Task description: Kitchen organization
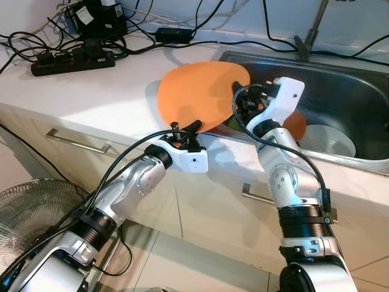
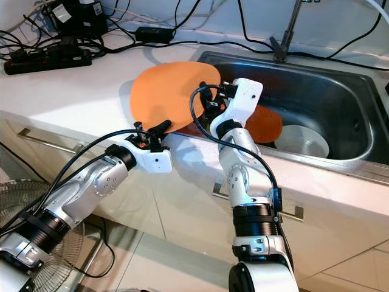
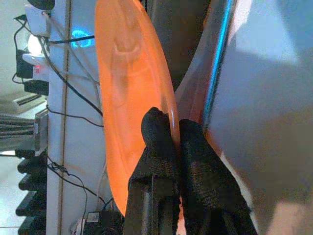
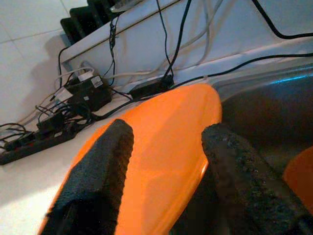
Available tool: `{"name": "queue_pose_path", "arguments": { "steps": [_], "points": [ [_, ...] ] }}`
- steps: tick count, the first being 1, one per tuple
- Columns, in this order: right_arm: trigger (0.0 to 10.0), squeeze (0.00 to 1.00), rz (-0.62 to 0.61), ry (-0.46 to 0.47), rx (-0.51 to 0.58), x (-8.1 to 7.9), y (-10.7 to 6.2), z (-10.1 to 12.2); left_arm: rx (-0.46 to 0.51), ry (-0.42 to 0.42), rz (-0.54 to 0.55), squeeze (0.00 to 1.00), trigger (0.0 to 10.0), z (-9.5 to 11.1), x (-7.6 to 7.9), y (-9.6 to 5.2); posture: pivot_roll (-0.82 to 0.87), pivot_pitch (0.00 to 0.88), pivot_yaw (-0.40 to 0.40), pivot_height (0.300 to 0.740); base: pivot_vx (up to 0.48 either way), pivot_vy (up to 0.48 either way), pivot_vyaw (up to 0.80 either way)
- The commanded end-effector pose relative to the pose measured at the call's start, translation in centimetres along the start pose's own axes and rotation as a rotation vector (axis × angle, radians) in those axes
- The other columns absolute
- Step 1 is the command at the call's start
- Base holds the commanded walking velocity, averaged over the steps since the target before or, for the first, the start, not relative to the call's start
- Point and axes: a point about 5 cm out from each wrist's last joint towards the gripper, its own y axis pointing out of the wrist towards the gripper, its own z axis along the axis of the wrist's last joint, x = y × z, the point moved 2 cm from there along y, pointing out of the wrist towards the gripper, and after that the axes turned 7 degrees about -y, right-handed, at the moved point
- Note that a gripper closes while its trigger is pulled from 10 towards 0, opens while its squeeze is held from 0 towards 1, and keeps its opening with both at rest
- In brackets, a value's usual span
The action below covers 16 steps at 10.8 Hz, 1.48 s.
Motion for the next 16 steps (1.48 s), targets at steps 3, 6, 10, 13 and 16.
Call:
{"name": "queue_pose_path", "arguments": {
  "steps": [3, 6, 10, 13, 16],
  "points": [
    [10.0, 0.00, -0.044, -0.004, 0.008, 0.9, 0.3, 0.9, -0.009, 0.044, 0.096, 0.00, 10.0, 0.0, -2.7, 0.2, 0.17, 0.041, 0.014, 0.740, 0.000, 0.000, 0.00],
    [10.0, 0.00, -0.054, 0.024, -0.030, 1.1, 0.4, 0.1, 0.012, 0.036, 0.125, 0.00, 10.0, 0.5, -3.1, 0.3, 0.17, 0.041, 0.010, 0.740, 0.000, 0.000, 0.00],
    [10.0, 0.00, -0.049, 0.125, -0.119, 0.8, 0.5, -1.6, 0.065, 0.029, 0.134, 0.00, 10.0, 1.7, -3.0, 0.5, 0.17, 0.044, 0.008, 0.740, 0.000, 0.000, 0.00],
    [10.0, 0.00, -0.046, 0.213, -0.148, 0.5, 0.5, -2.1, 0.086, 0.025, 0.127, 0.00, 10.0, 2.1, -2.9, 0.5, 0.17, 0.044, 0.007, 0.740, 0.000, 0.000, 0.00],
    [10.0, 0.00, -0.053, 0.251, -0.147, 0.6, 0.6, -2.1, 0.099, 0.024, 0.113, 0.00, 10.0, 2.4, -2.5, 0.5, 0.18, 0.034, 0.007, 0.740, 0.000, 0.000, 0.00]
  ]
}}
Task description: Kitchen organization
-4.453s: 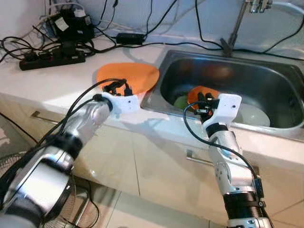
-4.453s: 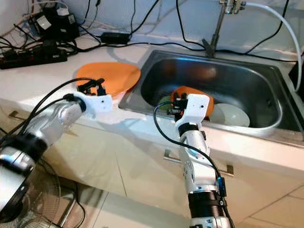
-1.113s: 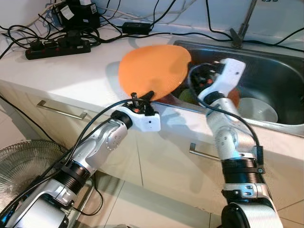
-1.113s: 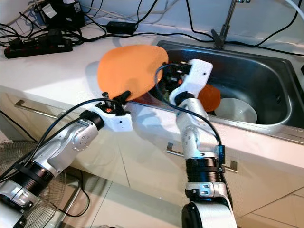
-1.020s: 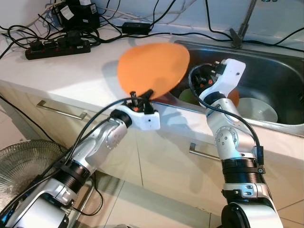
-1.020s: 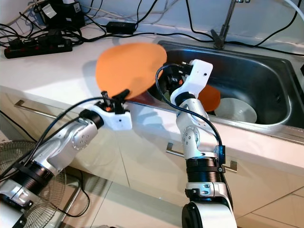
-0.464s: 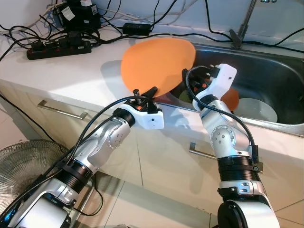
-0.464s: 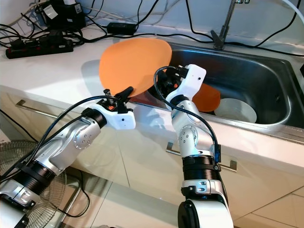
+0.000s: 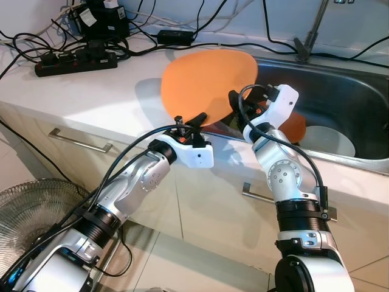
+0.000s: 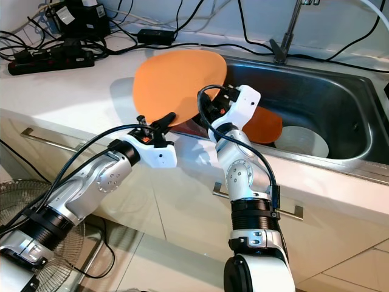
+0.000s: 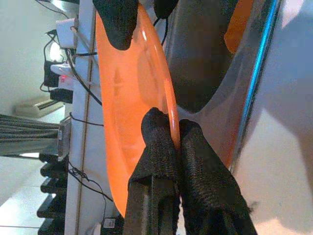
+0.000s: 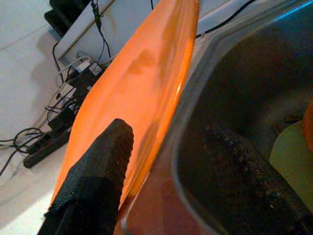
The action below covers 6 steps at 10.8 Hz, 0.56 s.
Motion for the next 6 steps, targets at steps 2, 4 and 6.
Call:
{"name": "queue_pose_path", "arguments": {
  "steps": [2, 4, 6],
  "points": [
    [0.0, 0.00, -0.021, 0.046, -0.008, 0.12, 0.12, 0.11, 0.061, 0.015, 0.049, 0.00, 10.0, 1.26, -1.15, 0.12, 0.17, 0.039, 0.007, 0.740, 0.000, 0.000, 0.00],
    [0.0, 0.00, -0.038, 0.112, -0.005, 0.48, 0.17, 0.38, 0.059, 0.013, 0.043, 0.00, 10.0, 1.17, -0.98, 0.10, 0.17, 0.047, 0.008, 0.740, 0.000, 0.000, 0.00],
    [0.0, 0.00, -0.040, 0.144, -0.006, 0.51, 0.19, 0.52, 0.060, 0.015, 0.040, 0.00, 10.0, 1.16, -0.95, 0.17, 0.17, 0.049, 0.009, 0.740, 0.000, 0.000, 0.00]
  ]
}}
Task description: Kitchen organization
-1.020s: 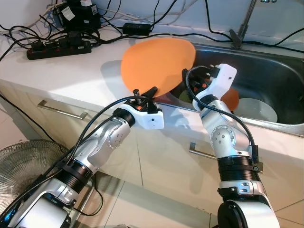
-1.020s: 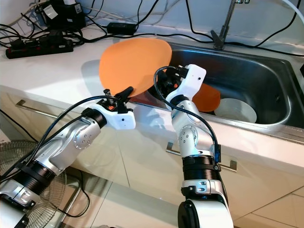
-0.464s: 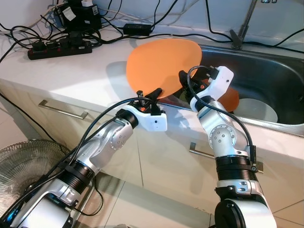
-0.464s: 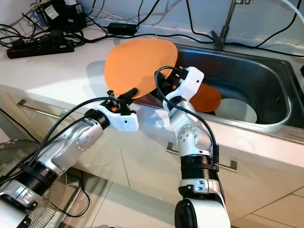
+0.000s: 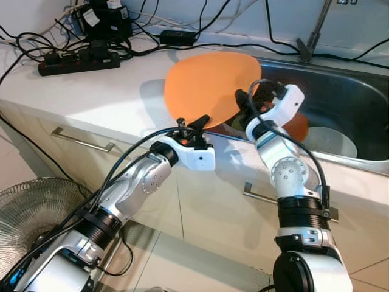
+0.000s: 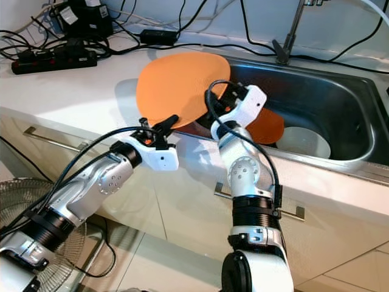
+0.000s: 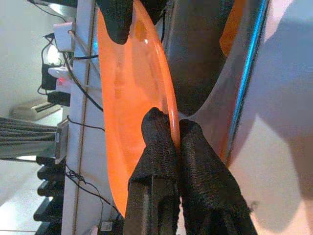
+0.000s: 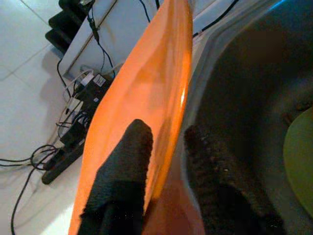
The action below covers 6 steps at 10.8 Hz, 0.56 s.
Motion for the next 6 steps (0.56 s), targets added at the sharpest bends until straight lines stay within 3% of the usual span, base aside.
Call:
{"name": "queue_pose_path", "arguments": {
  "steps": [1, 6],
  "points": [
    [0.0, 0.00, -0.018, 0.021, -0.020, 0.17, 0.08, -0.15, 0.042, 0.020, 0.052, 0.00, 10.0, 0.81, -1.36, 0.23, 0.17, 0.049, 0.010, 0.740, 0.000, 0.000, 0.00],
    [0.0, 0.00, 0.002, 0.034, -0.014, -0.13, 0.13, 0.12, 0.036, 0.025, 0.051, 0.00, 10.0, 0.57, -1.49, 0.27, 0.17, 0.048, 0.011, 0.740, 0.000, 0.000, 0.00]
  ]
}}
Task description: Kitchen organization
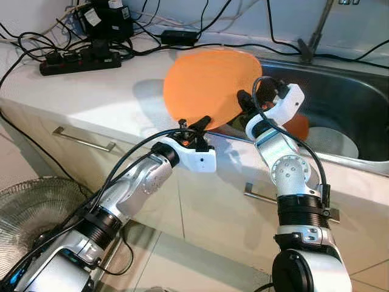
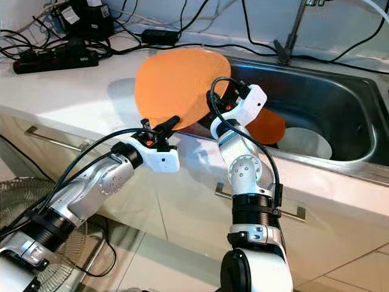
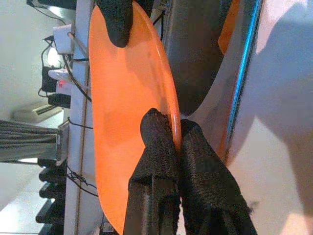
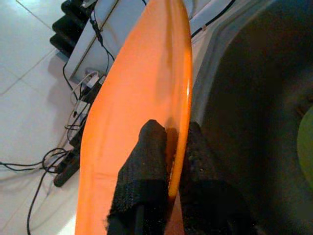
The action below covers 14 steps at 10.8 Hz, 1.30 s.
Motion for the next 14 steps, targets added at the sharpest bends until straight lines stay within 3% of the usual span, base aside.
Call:
{"name": "queue_pose_path", "arguments": {
  "steps": [1, 2, 3, 11, 12, 14],
  "points": [
    [0.0, 0.00, 0.009, -0.011, -0.006, -0.1, 0.0, 0.1, 0.025, 0.011, 0.058, 0.00, 10.0, 0.3, -1.7, 0.2, 0.17, 0.047, 0.012, 0.740, 0.000, 0.000, 0.00],
    [0.0, 0.00, 0.002, -0.003, -0.006, -0.1, 0.0, 0.0, 0.024, 0.003, 0.053, 0.00, 10.0, 0.3, -1.6, 0.2, 0.17, 0.047, 0.013, 0.740, 0.000, 0.000, 0.00],
    [0.0, 0.00, -0.003, 0.001, -0.006, 0.0, 0.0, 0.0, 0.027, -0.024, 0.049, 1.00, 10.0, 0.3, -1.6, 0.2, 0.17, 0.046, 0.013, 0.740, 0.000, 0.000, 0.00],
    [0.0, 0.00, -0.088, 0.098, 0.096, 1.5, 0.4, 2.3, 0.031, -0.013, 0.070, 1.00, 10.0, 0.3, -1.8, 0.1, 0.18, 0.040, 0.011, 0.740, 0.000, 0.000, 0.00],
    [0.0, 0.00, -0.114, 0.126, 0.117, 2.0, 0.4, 2.8, 0.028, -0.007, 0.069, 0.00, 10.0, 0.3, -1.8, 0.1, 0.18, 0.040, 0.011, 0.740, 0.000, 0.000, 0.00],
    [0.0, 0.00, -0.175, 0.170, 0.190, 3.6, 0.3, 4.6, 0.018, -0.013, 0.064, 0.00, 10.0, 0.1, -1.7, 0.0, 0.18, 0.032, 0.010, 0.740, 0.000, 0.000, 0.00]
  ]
}}
